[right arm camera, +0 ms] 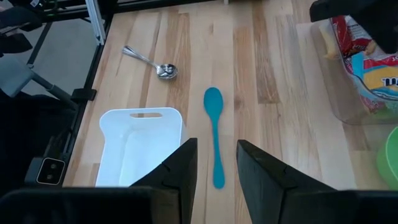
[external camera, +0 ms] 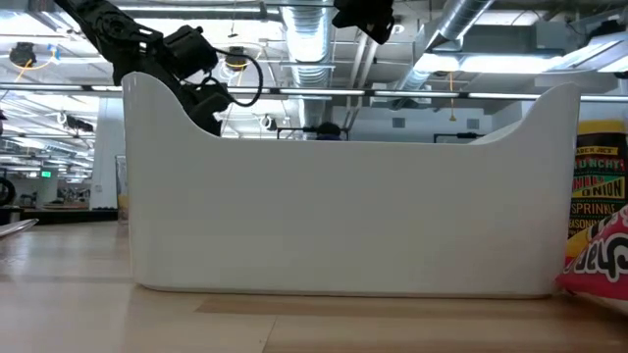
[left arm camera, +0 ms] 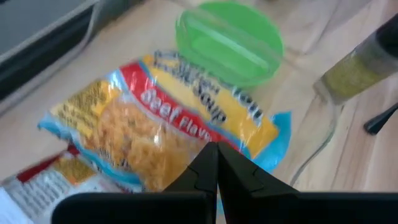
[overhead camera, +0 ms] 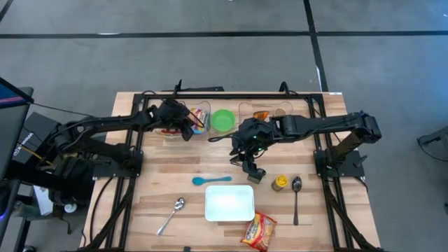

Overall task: Pick & Place Food Item
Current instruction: Put the blue noodle pack into the left transparent bin, then put the black seasoning into the right transparent bin

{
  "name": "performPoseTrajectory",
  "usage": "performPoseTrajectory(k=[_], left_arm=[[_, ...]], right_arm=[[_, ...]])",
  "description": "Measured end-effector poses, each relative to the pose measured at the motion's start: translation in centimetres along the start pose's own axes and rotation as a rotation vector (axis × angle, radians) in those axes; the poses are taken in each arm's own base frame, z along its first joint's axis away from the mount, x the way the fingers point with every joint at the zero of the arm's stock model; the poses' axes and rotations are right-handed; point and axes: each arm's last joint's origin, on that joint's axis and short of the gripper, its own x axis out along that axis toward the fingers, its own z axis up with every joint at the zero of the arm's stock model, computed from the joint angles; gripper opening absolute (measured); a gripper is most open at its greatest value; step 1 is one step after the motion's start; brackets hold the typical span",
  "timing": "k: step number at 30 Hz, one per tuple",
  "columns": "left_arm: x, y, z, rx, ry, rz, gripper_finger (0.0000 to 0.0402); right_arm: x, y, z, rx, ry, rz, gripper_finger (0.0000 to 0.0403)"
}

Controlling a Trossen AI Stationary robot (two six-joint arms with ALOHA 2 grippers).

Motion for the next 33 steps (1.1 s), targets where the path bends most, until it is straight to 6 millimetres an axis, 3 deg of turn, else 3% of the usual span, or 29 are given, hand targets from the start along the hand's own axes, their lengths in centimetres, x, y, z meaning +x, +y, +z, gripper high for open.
performPoseTrajectory(k=[11, 17, 33], left_arm=[[-3.0, -0.7, 1.6, 0.018, -0.186, -0.043, 0.0000], [-5.0, -2.0, 2.2, 0.058, -0.272, -0.192, 0.0000], [-8.2, -8.2, 0.7, 0.243, -0.297, -0.566, 0.0000]], right_arm=[[0.0, 0.0, 0.0, 0.000, 0.000, 0.000, 0.0107], [0.0, 0.0, 0.0, 0.000, -0.001, 0.000, 0.0107], [0.0, 0.0, -0.1, 0.036, 0.008, -0.001, 0.0107]])
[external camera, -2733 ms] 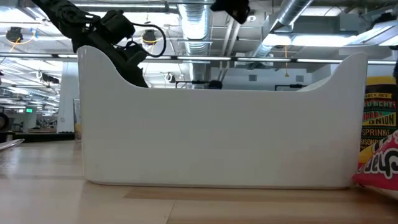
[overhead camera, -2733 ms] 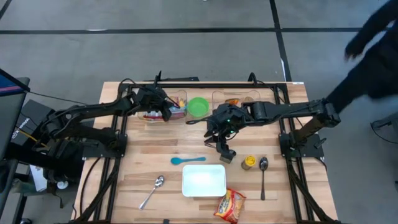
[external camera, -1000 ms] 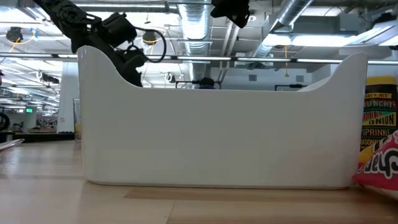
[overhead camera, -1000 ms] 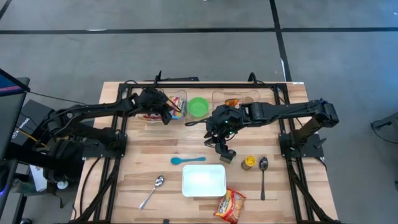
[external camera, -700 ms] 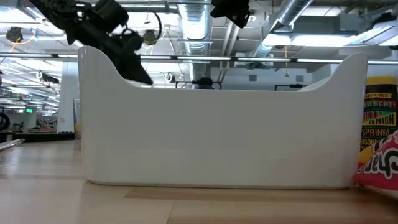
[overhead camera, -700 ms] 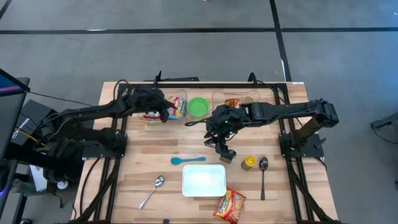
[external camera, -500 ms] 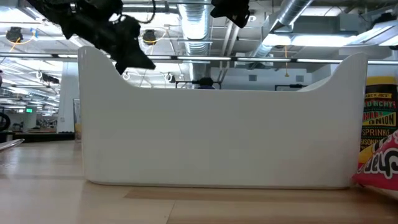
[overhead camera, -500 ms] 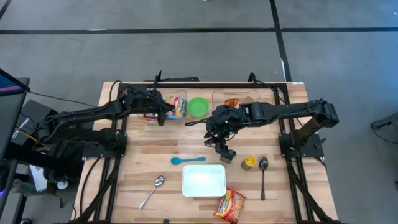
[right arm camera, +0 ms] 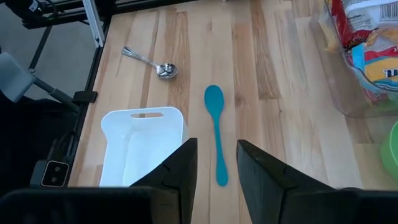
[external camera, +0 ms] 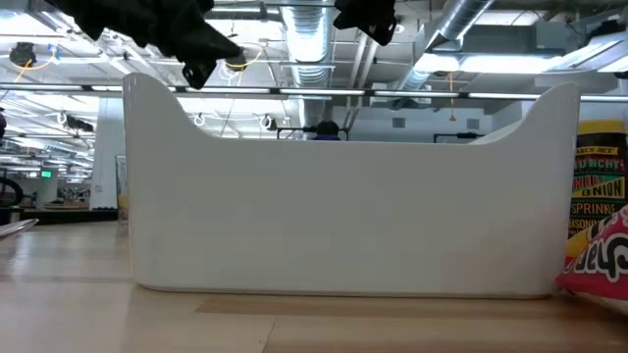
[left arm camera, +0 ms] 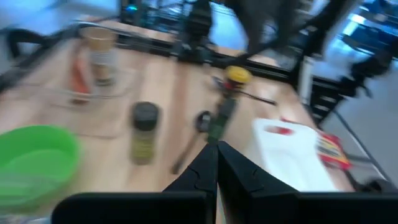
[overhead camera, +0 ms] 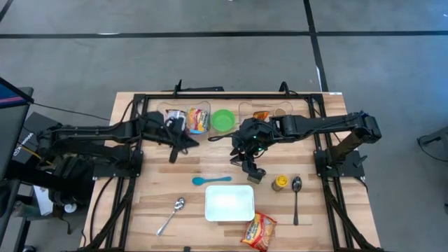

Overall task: Pick & Place Food Item
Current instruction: Put the black seasoning into the right transparent bin

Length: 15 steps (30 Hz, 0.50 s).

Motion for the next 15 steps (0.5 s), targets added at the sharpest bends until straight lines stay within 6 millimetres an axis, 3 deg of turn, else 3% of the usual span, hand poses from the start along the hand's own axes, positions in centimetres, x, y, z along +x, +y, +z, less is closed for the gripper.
performPoseTrajectory(k=[7, 15], left_arm=[[0.4, -3.0, -0.5, 0.048, 0.031, -0.139, 0.0000], [0.5, -4.6, -0.9, 0.076, 0.048, -0.212, 0.0000]], right_arm=[[0.0, -0.1, -0.5, 0.029, 0.051, -0.009, 0.0107], [-0.1, -0.2, -1.6, 0.157, 0.167, -0.039, 0.0107]])
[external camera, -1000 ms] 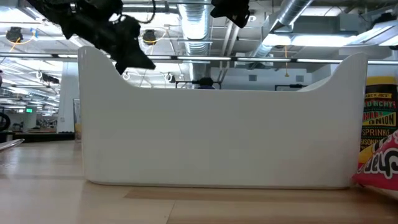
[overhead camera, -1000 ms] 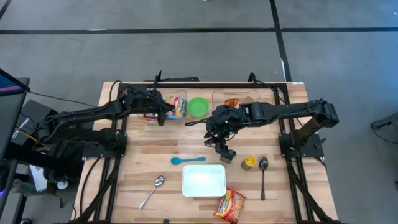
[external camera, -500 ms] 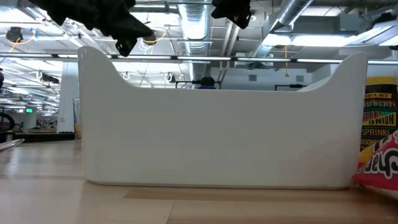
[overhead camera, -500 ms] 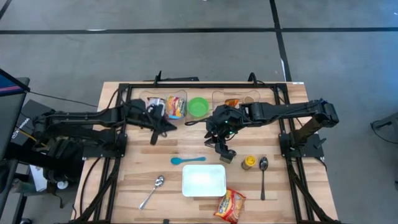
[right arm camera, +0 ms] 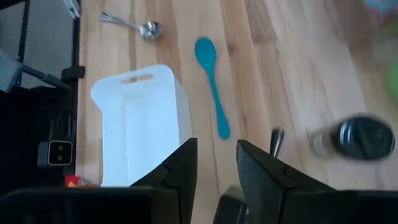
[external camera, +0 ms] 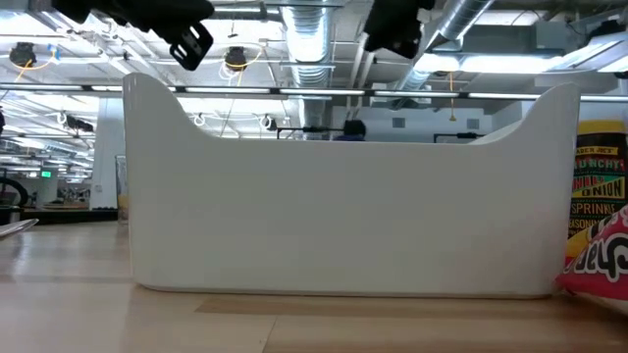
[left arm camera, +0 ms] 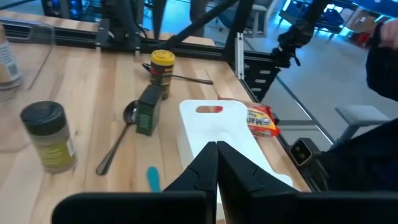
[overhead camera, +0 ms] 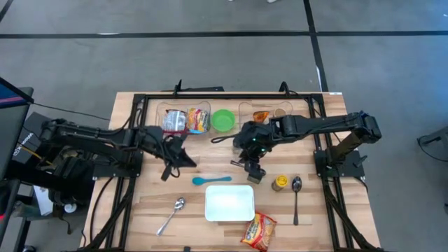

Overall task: Pick & Place Food Item
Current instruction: Put the black seasoning into the right transparent bin

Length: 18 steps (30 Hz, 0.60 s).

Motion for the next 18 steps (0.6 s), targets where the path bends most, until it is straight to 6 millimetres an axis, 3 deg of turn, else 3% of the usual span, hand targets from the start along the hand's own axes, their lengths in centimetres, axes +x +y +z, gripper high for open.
performPoseTrajectory(k=[4, 9, 18], left_arm=[[0.1, -0.2, 0.0, 0.006, 0.003, -0.008, 0.0000], [0.1, -0.2, -0.1, 0.010, 0.004, -0.008, 0.0000], [0.1, -0.1, -0.1, 0.010, 0.003, 0.002, 0.0000]], right_arm=[[0.0, -0.1, -0.8, 0.081, 0.072, -0.035, 0.0107], [-0.1, 0.3, -2.4, 0.149, 0.169, -0.200, 0.0107], [-0.5, 2.5, -5.0, 0.227, 0.244, -0.410, 0.0107]])
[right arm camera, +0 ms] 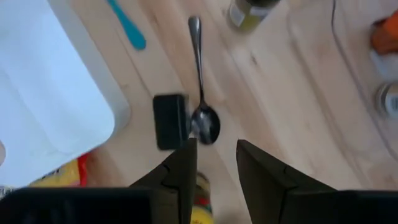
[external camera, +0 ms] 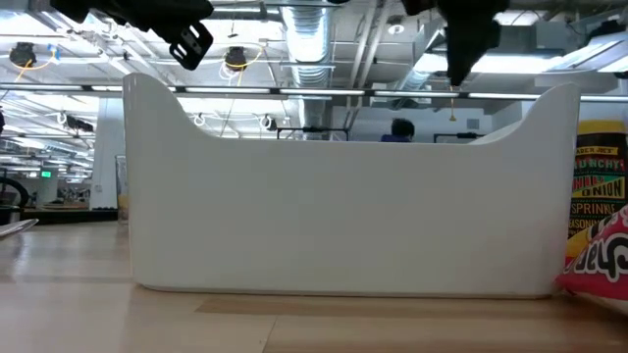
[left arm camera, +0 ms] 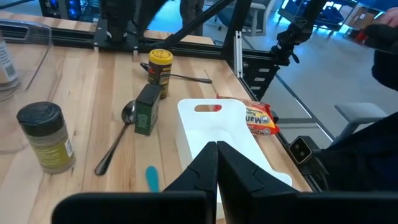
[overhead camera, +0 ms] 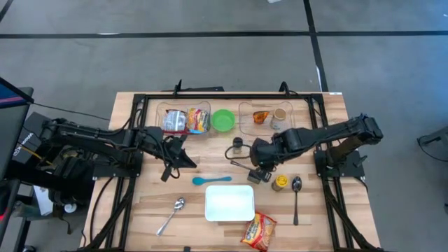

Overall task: Pick & Place Food Item
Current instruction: Put the black seasoning into the right transparent bin

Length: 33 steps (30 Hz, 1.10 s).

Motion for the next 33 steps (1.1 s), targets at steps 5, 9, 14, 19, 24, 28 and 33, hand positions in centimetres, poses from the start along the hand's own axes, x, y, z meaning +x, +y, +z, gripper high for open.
performPoseTrajectory(k=[5, 9, 14, 19, 24, 28, 33], left_arm=[[0.0, 0.0, 0.0, 0.000, 0.000, 0.003, 0.0000], [0.0, 0.0, 0.0, 0.000, -0.001, 0.003, 0.0000], [0.0, 0.0, 0.0, 0.000, -0.001, 0.004, 0.0000], [0.0, 0.0, 0.0, 0.000, -0.001, 0.004, 0.0000], [0.0, 0.0, 0.0, 0.000, -0.003, 0.004, 0.0000], [0.0, 0.0, 0.1, 0.001, -0.006, 0.004, 0.0000], [0.0, 0.0, 0.1, 0.001, -0.006, 0.004, 0.0000]], right_arm=[[-0.1, 1.1, -1.2, 0.008, 0.026, -0.008, 0.0107], [0.0, 1.9, -1.7, -0.013, 0.038, -0.012, 0.0107], [1.0, 2.8, -2.1, 0.004, 0.067, -0.033, 0.0107], [2.9, 3.2, -1.5, -0.011, 0.112, -0.074, 0.0107], [4.7, 3.2, -0.8, 0.008, 0.178, -0.089, 0.0107], [5.7, 3.1, -0.4, -0.004, 0.210, -0.089, 0.0114], [5.8, 3.2, 0.0, 0.002, 0.188, -0.062, 0.0147]])
